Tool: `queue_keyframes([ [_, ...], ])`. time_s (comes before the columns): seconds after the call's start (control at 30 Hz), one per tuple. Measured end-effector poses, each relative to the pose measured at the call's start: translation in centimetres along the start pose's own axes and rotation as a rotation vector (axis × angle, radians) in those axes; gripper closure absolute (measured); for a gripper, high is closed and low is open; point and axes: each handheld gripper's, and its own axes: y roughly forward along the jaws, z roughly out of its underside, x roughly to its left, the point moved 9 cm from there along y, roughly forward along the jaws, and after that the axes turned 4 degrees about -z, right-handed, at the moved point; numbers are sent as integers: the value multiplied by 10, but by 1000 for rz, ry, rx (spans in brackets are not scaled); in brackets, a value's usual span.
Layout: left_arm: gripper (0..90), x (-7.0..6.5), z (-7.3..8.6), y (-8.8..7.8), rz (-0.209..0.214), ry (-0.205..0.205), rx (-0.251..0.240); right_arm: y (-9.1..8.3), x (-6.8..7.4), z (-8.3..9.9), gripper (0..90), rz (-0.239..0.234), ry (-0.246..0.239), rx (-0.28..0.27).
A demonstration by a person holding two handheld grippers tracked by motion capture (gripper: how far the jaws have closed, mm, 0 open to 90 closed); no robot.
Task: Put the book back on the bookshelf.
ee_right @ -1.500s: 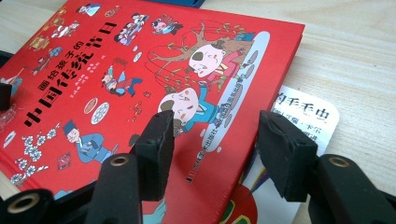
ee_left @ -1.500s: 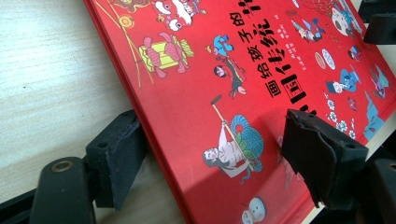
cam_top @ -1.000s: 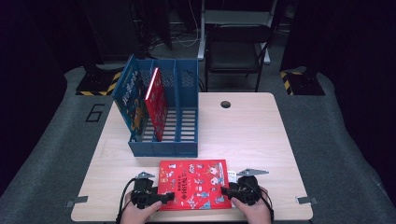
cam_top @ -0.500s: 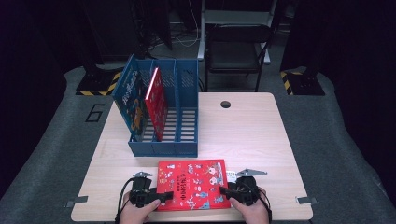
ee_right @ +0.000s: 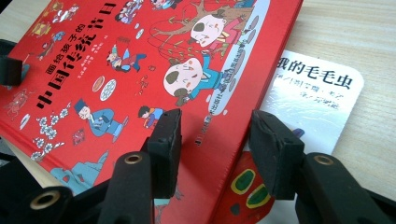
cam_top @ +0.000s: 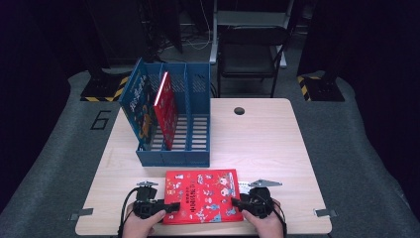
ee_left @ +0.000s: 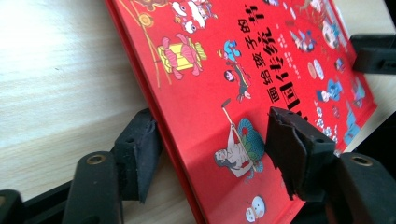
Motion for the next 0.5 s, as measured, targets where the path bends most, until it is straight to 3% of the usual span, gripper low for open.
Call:
queue_keyframes([
  [0.5, 457, -1, -11, -19, 24, -13, -46, 2, 1, -2, 537, -32, 20, -14],
])
